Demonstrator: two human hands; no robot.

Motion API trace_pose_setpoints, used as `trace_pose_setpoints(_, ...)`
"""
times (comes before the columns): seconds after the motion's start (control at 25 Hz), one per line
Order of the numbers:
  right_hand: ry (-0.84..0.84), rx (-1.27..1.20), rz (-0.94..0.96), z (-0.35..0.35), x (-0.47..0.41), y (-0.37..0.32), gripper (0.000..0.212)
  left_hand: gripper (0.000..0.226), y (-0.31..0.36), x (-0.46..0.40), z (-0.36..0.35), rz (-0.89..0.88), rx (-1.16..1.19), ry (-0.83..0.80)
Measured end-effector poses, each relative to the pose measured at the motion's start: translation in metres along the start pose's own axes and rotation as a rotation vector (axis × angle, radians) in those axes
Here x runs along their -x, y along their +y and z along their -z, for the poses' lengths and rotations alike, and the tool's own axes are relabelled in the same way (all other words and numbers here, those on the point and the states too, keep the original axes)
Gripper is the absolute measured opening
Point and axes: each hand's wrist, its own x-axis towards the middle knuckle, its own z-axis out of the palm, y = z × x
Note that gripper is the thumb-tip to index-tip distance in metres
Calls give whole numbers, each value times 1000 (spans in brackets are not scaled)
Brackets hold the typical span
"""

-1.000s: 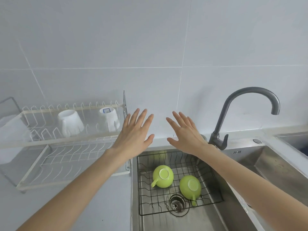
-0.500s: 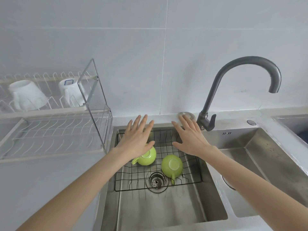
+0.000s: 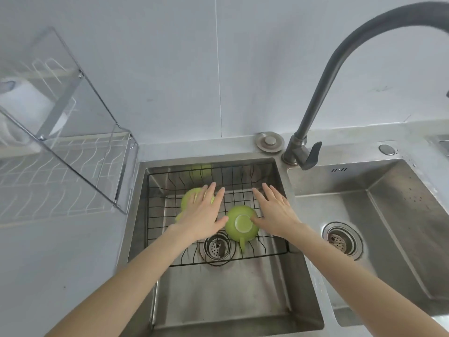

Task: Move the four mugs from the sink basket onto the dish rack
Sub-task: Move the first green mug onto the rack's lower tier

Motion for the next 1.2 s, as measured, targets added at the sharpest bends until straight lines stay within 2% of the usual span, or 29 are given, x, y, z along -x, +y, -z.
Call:
trace_pose_setpoints(0.16, -108, -147, -78, -34, -19, 11, 74, 71, -1, -27, -34, 67, 169, -117)
trace_pose_setpoints(0.36, -197, -303, -189, -72, -44, 21, 69, 70, 1, -51, -73, 193, 510, -222)
trace_pose_setpoints(0.56, -180, -429, -228, -96, -60, 26, 66, 68, 5, -67, -103, 255, 604, -255)
trace_pose_setpoints(0.8, -212, -639, -267, -102, -69, 34, 71, 63, 11, -77, -114, 362, 792, -135)
trace_pose_setpoints(1.2, -83, -682, -269, -86, -49, 27, 72, 58, 14, -59, -98, 394, 1034, -47)
